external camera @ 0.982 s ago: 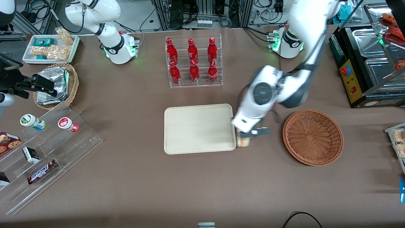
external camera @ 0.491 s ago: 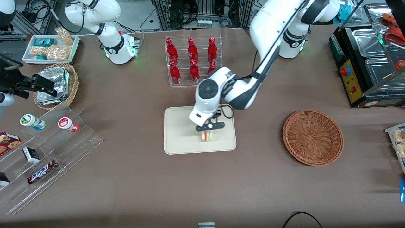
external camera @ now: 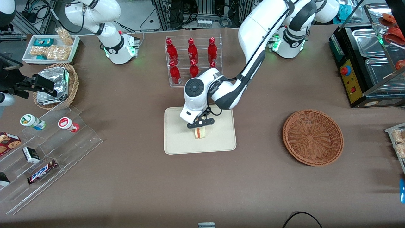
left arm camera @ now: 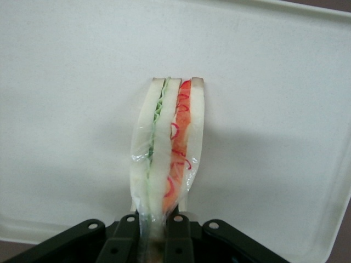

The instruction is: Place sandwich from basket to tray

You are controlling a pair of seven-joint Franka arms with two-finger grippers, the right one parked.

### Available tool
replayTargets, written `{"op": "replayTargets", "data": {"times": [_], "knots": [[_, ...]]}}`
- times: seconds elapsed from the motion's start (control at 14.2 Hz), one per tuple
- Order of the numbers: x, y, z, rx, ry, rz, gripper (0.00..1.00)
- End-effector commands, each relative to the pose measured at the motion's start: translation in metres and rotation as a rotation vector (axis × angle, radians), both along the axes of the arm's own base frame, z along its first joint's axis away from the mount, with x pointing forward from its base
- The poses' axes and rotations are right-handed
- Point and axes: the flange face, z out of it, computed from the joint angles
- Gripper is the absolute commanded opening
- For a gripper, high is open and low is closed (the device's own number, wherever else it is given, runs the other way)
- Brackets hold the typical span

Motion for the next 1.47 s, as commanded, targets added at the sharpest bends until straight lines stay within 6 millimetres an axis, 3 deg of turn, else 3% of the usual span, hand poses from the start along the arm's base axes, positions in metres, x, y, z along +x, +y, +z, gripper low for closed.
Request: {"op": "replayTargets", "data": {"times": [0.0, 0.07, 0.28, 0.56, 0.63, 0.84, 1.05, 1.19, 1.4], "knots": [[0.005, -0.006, 0.005, -0.001, -0.033, 0.022, 0.9], [0.005, -0.007, 0.013, -0.007, -0.037, 0.022, 1.0], [0.008, -0.002, 0.061, -0.019, -0.068, 0.023, 1.0], [0.014, 0.031, 0.128, 0.055, -0.06, 0.02, 1.0], [0.017, 0.046, 0.137, 0.079, -0.046, 0.009, 1.0], [0.042, 0.119, 0.161, 0.164, 0.028, 0.073, 1.0], [0.059, 0.171, 0.157, 0.18, 0.061, 0.042, 1.0], [0.072, 0.218, 0.167, 0.177, 0.07, 0.045, 1.0], [0.072, 0.286, 0.189, 0.167, 0.081, -0.022, 1.0]]}}
